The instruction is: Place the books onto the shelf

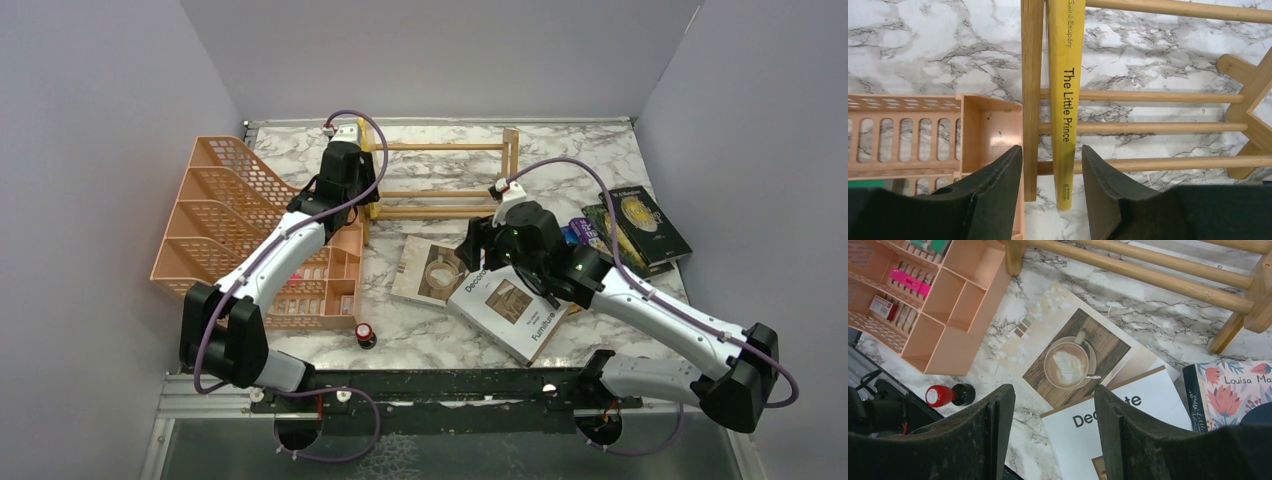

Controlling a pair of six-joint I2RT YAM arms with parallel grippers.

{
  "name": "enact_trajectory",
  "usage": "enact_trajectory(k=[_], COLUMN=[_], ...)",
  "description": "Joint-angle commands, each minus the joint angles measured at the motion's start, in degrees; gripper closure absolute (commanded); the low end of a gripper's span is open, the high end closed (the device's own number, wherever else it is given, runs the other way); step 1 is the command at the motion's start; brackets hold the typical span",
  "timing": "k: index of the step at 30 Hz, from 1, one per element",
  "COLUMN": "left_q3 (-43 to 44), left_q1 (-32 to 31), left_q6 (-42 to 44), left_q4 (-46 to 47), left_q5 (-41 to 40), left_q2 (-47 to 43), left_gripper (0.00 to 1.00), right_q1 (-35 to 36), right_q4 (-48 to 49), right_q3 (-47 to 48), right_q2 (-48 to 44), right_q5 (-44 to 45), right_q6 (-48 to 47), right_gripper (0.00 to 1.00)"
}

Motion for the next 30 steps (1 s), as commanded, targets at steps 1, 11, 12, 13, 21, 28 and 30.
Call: enact_trajectory(k=[1, 11, 12, 13, 21, 28, 30], left_q3=[2.18, 3.29, 3.24, 3.04, 1.84, 2.9, 3.03], left_q1=[-0.37, -0.37, -0.37, -0.37, -0.37, -0.37, -0.37], left_q6=[4.6, 7.83, 7.77, 7.82, 8.53, 6.71, 5.8], left_q4=[0.44, -0.11, -0.01, 0.24, 1.04, -2.06, -2.93], left_q5=[-2.94, -4.09, -4.36, -4.62, -6.26, -5.02, -3.85], left_q2=[1.97, 4.98, 4.94, 4.79, 2.59, -1.38, -3.38], left_gripper=[0.49, 0.52, 0.56, 0.6, 0.66, 0.3, 0.28], right_q1=[0.05, 0.05, 0.05, 0.05, 0.05, 0.05, 0.05], right_q4=[0.61, 1.01, 1.16, 1.15, 0.08, -1.84, -3.21], right_q3=[0.28, 1.21, 1.19, 1.4, 1.5, 1.93, 2.19], right_q2=[0.71, 2.33, 2.4, 2.41, 1.81, 0.55, -0.25], right_q5=[-0.12, 0.39, 0.02, -0.67, -1.43, 0.95, 2.91], right_q6=[-1.16, -1.51, -1.68, -1.86, -1.79, -1.78, -2.43], right_gripper=[0.36, 0.36, 0.36, 0.36, 0.37, 0.36, 0.36])
